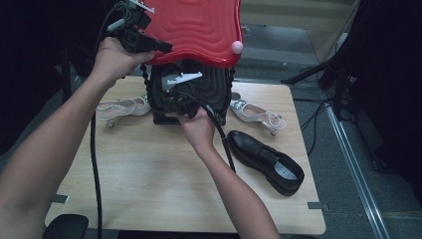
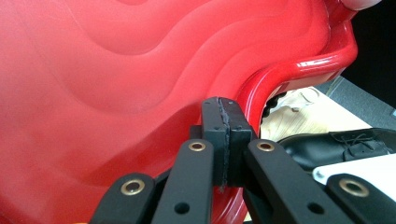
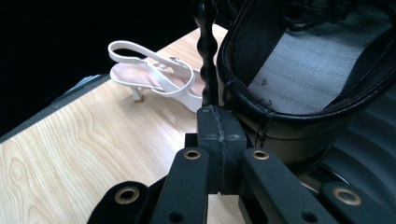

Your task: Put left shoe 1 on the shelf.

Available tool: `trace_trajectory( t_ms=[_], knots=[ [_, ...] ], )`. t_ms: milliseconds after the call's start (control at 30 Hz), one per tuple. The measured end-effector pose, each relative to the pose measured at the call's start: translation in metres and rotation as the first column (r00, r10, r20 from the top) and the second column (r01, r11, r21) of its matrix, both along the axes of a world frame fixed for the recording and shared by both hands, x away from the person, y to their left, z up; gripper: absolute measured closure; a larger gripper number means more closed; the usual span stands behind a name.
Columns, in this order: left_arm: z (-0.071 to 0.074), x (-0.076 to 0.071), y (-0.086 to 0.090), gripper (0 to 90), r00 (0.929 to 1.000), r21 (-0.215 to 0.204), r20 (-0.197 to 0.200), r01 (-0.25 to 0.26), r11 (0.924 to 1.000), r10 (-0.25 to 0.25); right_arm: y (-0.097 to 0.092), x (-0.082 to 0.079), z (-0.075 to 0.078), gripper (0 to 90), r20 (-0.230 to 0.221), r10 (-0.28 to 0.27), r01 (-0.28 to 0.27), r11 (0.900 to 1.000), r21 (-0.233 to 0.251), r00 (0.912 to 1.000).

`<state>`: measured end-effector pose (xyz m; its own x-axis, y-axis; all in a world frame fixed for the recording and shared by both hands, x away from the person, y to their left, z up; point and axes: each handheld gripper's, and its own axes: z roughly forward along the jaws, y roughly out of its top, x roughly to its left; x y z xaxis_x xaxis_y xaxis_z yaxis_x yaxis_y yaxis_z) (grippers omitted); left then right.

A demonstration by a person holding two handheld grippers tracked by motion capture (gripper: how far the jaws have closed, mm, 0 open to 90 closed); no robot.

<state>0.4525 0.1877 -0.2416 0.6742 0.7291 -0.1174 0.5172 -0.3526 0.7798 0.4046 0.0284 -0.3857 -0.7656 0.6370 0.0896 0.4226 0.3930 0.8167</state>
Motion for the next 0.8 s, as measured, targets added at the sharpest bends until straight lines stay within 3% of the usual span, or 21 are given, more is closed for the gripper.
trace_trajectory(
  t_ms=[367, 467, 633, 800],
  knots=[
    [0.0, 0.0, 0.0, 90.0, 1.0, -0.001, 0.002, -0.003, 1.0, 0.003, 0.02, 0.014, 0.002, 90.0, -0.011, -0.012, 0.012, 0.9998, 0.013, 0.9999],
    [0.0, -0.001, 0.0, 90.0, 1.0, -0.002, 0.002, -0.006, 1.0, 0.006, 0.022, 0.019, -0.002, 90.0, -0.054, -0.015, 0.016, 0.9997, 0.021, 0.9985],
    [0.0, -0.001, 0.0, 90.0, 1.0, -0.003, 0.004, -0.007, 1.0, 0.007, 0.022, 0.017, -0.008, 90.0, -0.046, -0.014, 0.015, 0.9997, 0.019, 0.9988],
    [0.001, 0.0, 0.0, 90.0, 0.9998, -0.005, -0.012, -0.017, 0.9998, 0.016, 0.012, 0.012, -0.002, 90.0, -0.039, 0.001, 0.001, 0.9992, 0.04, 0.9992]
  ],
)
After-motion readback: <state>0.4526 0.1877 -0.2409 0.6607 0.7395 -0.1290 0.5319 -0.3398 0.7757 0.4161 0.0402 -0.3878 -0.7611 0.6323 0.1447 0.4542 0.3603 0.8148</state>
